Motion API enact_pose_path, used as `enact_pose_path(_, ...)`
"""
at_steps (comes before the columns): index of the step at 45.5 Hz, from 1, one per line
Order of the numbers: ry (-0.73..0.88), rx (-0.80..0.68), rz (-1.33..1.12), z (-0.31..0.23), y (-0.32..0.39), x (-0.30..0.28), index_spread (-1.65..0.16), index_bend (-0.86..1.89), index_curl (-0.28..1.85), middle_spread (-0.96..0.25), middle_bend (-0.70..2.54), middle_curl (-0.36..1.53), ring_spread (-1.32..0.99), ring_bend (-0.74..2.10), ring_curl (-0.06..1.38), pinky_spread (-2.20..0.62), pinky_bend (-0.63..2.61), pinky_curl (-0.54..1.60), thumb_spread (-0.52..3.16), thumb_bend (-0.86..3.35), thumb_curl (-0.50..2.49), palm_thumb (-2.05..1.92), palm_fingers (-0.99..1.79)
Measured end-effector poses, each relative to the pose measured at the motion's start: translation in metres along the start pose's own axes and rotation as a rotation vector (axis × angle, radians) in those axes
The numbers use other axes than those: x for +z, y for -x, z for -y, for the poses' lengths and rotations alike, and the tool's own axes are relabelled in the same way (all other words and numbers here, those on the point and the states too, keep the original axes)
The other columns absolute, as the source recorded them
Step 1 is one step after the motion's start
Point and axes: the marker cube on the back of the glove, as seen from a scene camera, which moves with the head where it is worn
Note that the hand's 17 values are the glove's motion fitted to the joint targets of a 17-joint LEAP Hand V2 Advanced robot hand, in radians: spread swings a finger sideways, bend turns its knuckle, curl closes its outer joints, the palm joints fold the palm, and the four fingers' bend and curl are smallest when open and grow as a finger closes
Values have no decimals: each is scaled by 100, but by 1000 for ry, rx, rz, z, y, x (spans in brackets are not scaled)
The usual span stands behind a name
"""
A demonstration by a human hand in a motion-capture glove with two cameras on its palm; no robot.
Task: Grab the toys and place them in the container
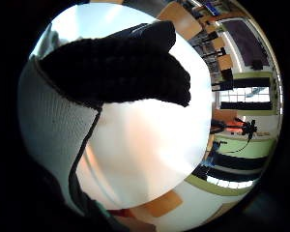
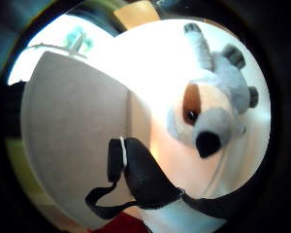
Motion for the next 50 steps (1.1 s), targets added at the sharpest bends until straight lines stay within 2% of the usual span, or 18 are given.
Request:
enact_pose_path(4, 13, 38, 32, 11, 5, 7, -40, 14, 39, -9, 12, 28, 0, 18, 26, 12, 108, 35, 104, -8, 26, -10, -15)
enact_pose_path(12, 41, 0, 34, 18, 7, 23, -40, 15, 37, -8, 11, 25, 1, 17, 25, 13, 114, 37, 103, -8, 24, -10, -14)
enact_pose_path(20, 202, 3, 38, 17, 17, 48, -43, 21, 38, -7, 9, 22, 4, 16, 23, 11, 131, 40, 101, -6, 23, -7, -9)
enact_pose_path(26, 237, -11, 15, 14, 14, 46, -46, 33, 41, -7, 9, 18, 4, 31, 27, 8, 127, 39, 106, 0, 26, 5, 4)
enact_pose_path(31, 244, -24, 46, 12, 11, 45, -48, 35, 41, -13, 16, 19, -2, 53, 31, 4, 112, 34, 111, 2, 29, 12, 22)
enact_pose_path(36, 233, -19, 46, 12, 14, 44, -48, 44, 44, -21, 22, 22, -7, 52, 31, -12, 106, 31, 117, 6, 33, 22, 41)
enact_pose_path(37, 228, -20, 44, 12, 15, 44, -47, 48, 47, -23, 29, 24, -9, 52, 31, -17, 105, 31, 118, 9, 35, 28, 53)
enact_pose_path(44, 172, -23, -2, 14, 29, 42, -44, 41, 49, -32, 39, 30, -23, 57, 32, -33, 104, 32, 118, 13, 41, 41, 72)
enact_pose_path(45, 159, -29, -15, 14, 30, 42, -44, 38, 49, -34, 43, 31, -27, 64, 35, -35, 105, 33, 115, 15, 43, 46, 82)
enact_pose_path(50, 88, -58, -62, 10, 33, 42, -43, 37, 52, -38, 51, 35, -38, 67, 36, -40, 102, 34, 101, 16, 50, 55, 93)
